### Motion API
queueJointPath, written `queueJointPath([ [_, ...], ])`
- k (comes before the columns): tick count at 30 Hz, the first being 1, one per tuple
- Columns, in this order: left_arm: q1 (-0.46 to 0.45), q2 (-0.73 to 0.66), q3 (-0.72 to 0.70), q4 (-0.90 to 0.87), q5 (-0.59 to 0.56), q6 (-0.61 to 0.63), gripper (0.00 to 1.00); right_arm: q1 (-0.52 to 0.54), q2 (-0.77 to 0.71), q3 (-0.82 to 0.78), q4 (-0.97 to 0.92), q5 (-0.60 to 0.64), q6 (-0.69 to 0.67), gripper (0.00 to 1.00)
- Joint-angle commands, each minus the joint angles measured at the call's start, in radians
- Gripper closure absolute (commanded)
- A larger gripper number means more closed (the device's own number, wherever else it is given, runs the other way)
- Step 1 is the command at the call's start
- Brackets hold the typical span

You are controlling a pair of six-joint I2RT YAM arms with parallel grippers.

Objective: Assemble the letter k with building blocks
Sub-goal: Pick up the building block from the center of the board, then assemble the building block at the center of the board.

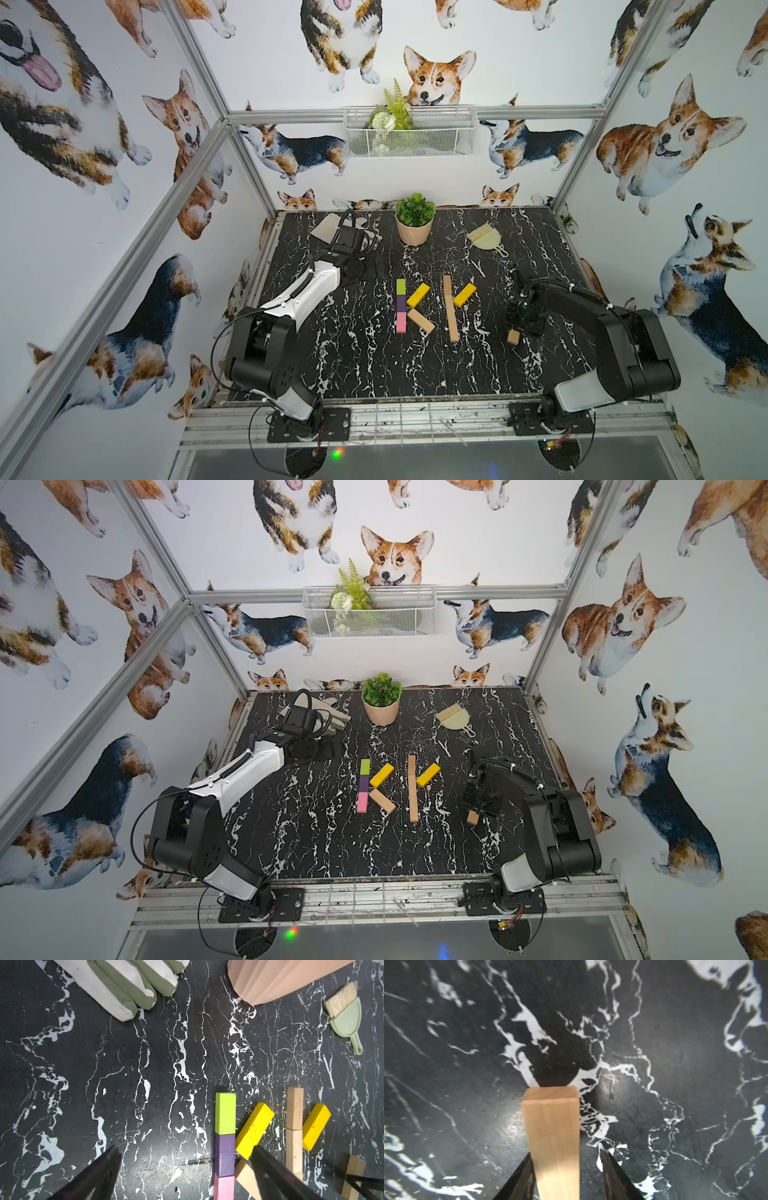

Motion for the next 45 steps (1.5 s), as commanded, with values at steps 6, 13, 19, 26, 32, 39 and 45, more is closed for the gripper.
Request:
queueJointPath([
  [6,0.002,-0.004,0.005,0.023,0.006,-0.005,0.00,0.001,0.064,-0.020,0.052,0.018,-0.008,0.54],
  [13,0.002,0.001,0.004,0.027,0.013,-0.009,0.00,0.001,0.062,-0.013,0.070,0.025,-0.039,0.75],
  [19,0.002,0.001,0.007,0.023,0.010,-0.005,0.00,0.006,0.042,0.017,0.054,-0.016,-0.067,0.89],
  [26,0.002,0.002,0.006,0.024,0.013,-0.006,0.00,0.136,0.063,0.164,-0.040,0.000,-0.247,0.91],
  [32,0.002,0.003,0.006,0.023,0.007,-0.001,0.00,0.217,0.151,0.274,-0.077,-0.032,-0.352,1.00],
  [39,0.002,0.003,0.005,0.021,0.006,0.000,0.00,0.324,0.213,0.301,-0.101,-0.089,-0.409,1.00],
  [45,0.002,0.007,0.005,0.023,0.008,-0.003,0.00,0.377,0.234,0.290,-0.096,-0.077,-0.463,1.00],
])
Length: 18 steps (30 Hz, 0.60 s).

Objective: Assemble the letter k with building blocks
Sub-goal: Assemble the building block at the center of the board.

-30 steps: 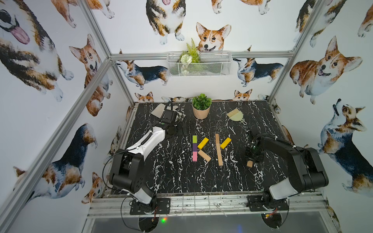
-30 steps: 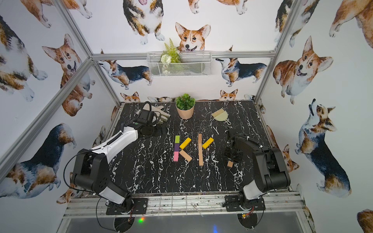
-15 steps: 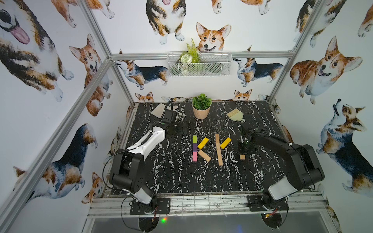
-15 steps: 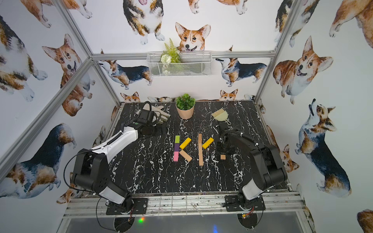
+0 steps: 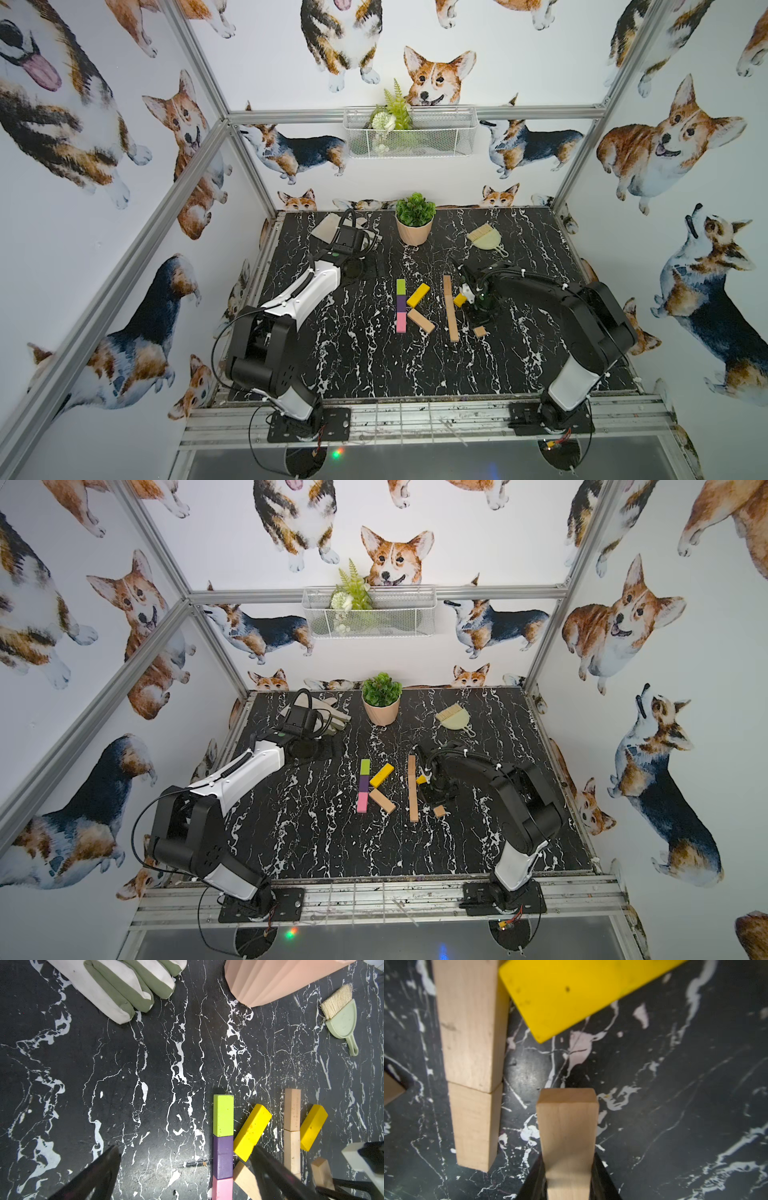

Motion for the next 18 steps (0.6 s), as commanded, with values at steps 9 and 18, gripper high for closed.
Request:
queueJointPath([
  [9,0.002,0.004,0.004,0.010,0.000,-0.005,0.00,0.012,0.024,0.004,-0.018,-0.009,-0.089,1.00],
  [18,0.002,0.005,0.004,0.008,0.000,-0.004,0.00,0.012,0.010,0.004,0.052,-0.026,-0.167,1.00],
])
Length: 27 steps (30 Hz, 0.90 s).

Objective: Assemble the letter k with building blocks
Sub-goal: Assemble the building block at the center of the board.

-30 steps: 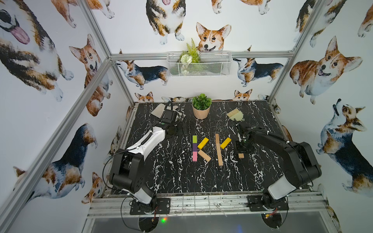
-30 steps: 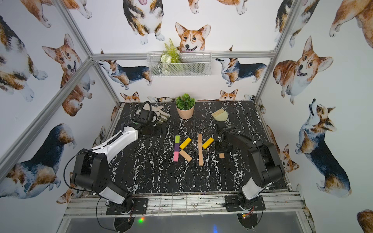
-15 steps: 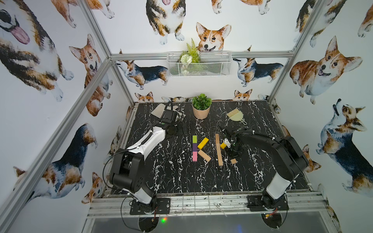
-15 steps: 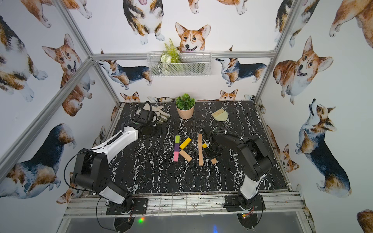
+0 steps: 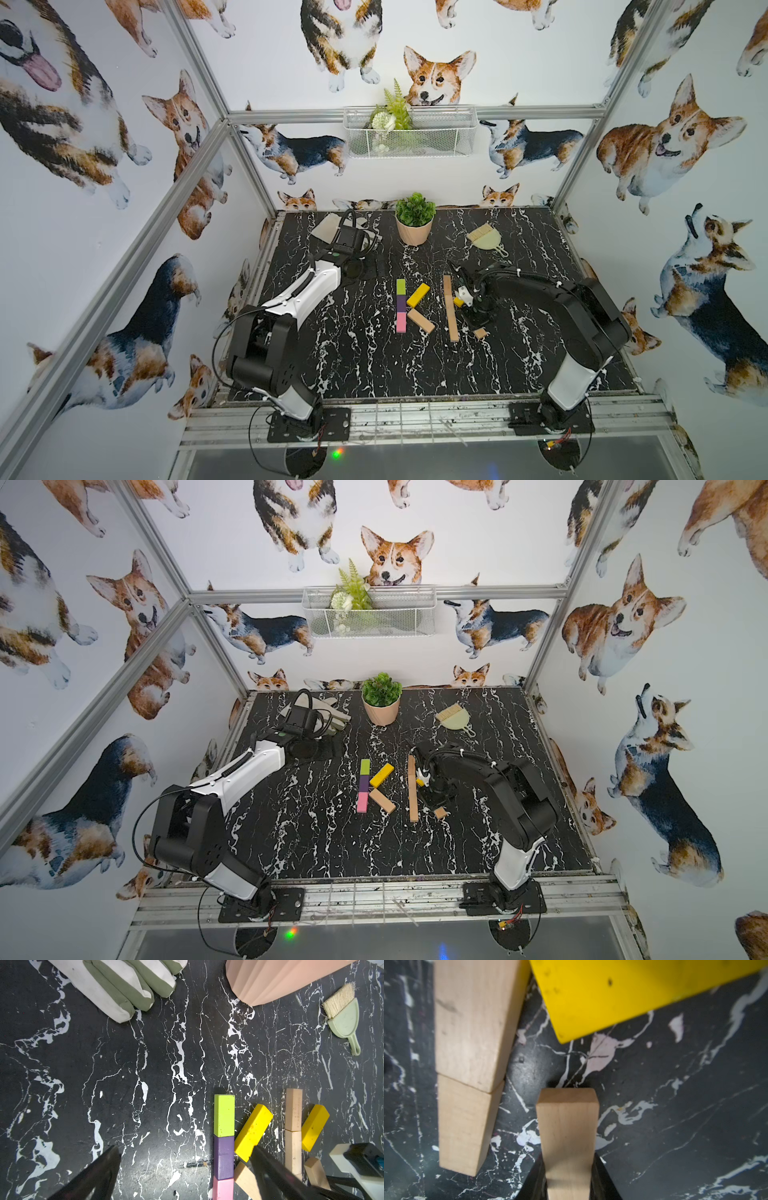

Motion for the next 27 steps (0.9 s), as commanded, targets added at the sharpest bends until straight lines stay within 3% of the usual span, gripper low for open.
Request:
queueJointPath([
  [1,0.002,0.000,0.004,0.008,0.000,-0.005,0.00,0.003,-0.008,0.009,0.029,-0.022,-0.053,1.00],
  [27,0.001,0.003,0.002,0.009,0.004,-0.009,0.00,0.009,0.021,-0.005,0.040,-0.043,-0.120,1.00],
])
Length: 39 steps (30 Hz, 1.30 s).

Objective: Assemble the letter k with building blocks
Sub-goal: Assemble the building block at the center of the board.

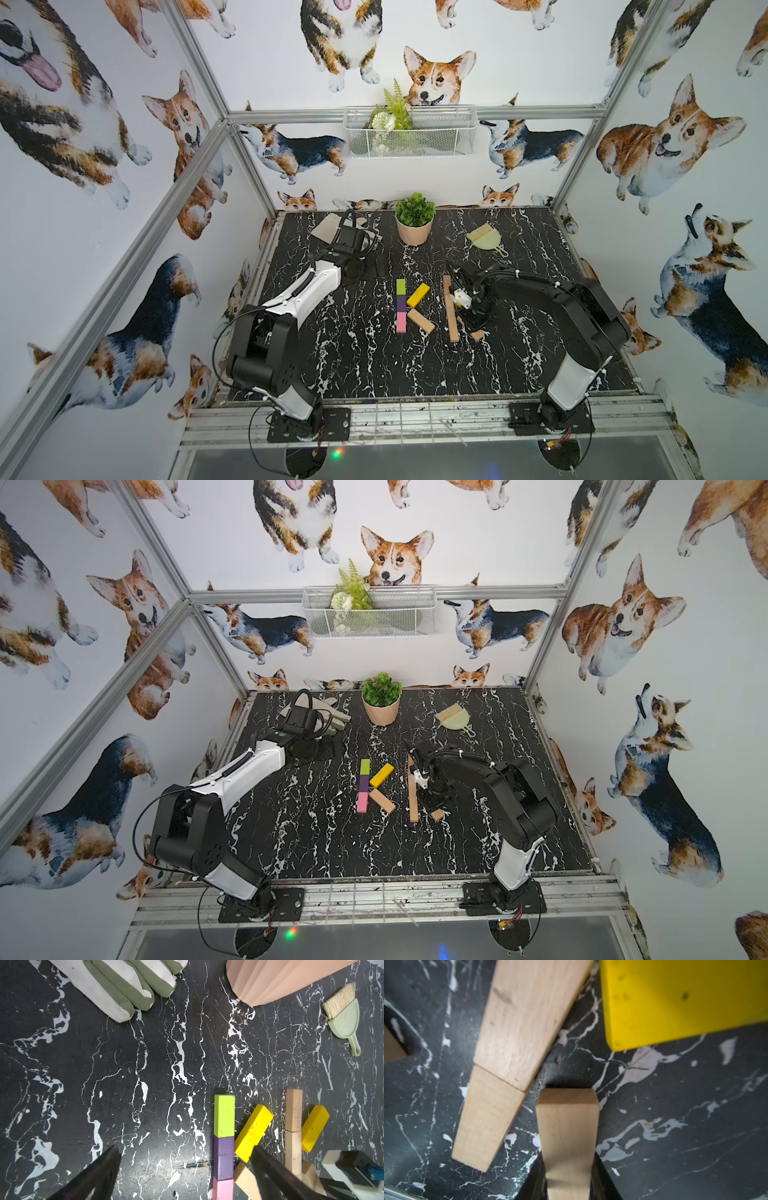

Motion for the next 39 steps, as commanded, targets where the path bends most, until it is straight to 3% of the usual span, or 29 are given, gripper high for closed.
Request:
queueJointPath([
  [1,0.001,0.000,0.001,0.007,0.004,-0.008,0.00,0.001,0.010,0.008,0.017,0.011,-0.022,1.00],
  [22,0.001,-0.001,-0.002,0.010,0.000,-0.009,0.00,0.002,0.009,0.027,0.040,0.039,-0.017,0.99],
  [39,0.002,-0.003,0.000,0.006,-0.002,-0.008,0.00,0.017,0.013,0.033,0.028,0.031,-0.023,0.79],
])
